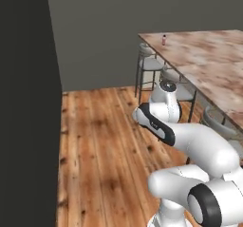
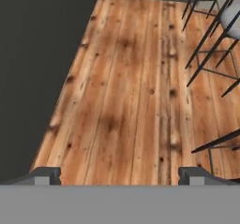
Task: Place the large bottle from the dining counter next to the other large bottle outside the sink, and place the small bottle from the dining counter next to the other small bottle inside the sink.
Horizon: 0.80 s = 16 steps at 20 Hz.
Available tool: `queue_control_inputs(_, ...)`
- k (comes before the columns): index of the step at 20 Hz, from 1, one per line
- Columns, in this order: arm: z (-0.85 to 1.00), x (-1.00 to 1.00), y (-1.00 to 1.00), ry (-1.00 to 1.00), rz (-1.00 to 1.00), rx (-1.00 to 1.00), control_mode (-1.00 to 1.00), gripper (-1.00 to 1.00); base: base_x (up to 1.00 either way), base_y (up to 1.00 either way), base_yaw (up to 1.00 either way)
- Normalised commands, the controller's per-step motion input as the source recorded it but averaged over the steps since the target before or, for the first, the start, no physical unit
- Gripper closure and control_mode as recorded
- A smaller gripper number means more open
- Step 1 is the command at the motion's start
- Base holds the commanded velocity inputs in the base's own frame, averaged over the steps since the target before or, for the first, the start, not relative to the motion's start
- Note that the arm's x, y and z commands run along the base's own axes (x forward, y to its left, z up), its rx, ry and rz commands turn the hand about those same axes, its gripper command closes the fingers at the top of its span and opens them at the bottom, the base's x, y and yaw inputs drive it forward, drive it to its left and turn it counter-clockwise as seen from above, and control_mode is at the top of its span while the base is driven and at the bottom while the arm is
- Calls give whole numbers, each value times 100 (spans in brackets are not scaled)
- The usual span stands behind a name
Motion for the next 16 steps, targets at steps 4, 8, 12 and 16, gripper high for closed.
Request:
queue_control_inputs(4,0,0,0,0,0,0,100,-100,100,50,-35)
queue_control_inputs(8,0,0,0,0,0,0,100,-100,100,49,-32)
queue_control_inputs(12,0,0,0,0,0,0,100,-100,100,53,-32)
queue_control_inputs(16,0,0,0,0,0,0,100,-100,100,52,-32)
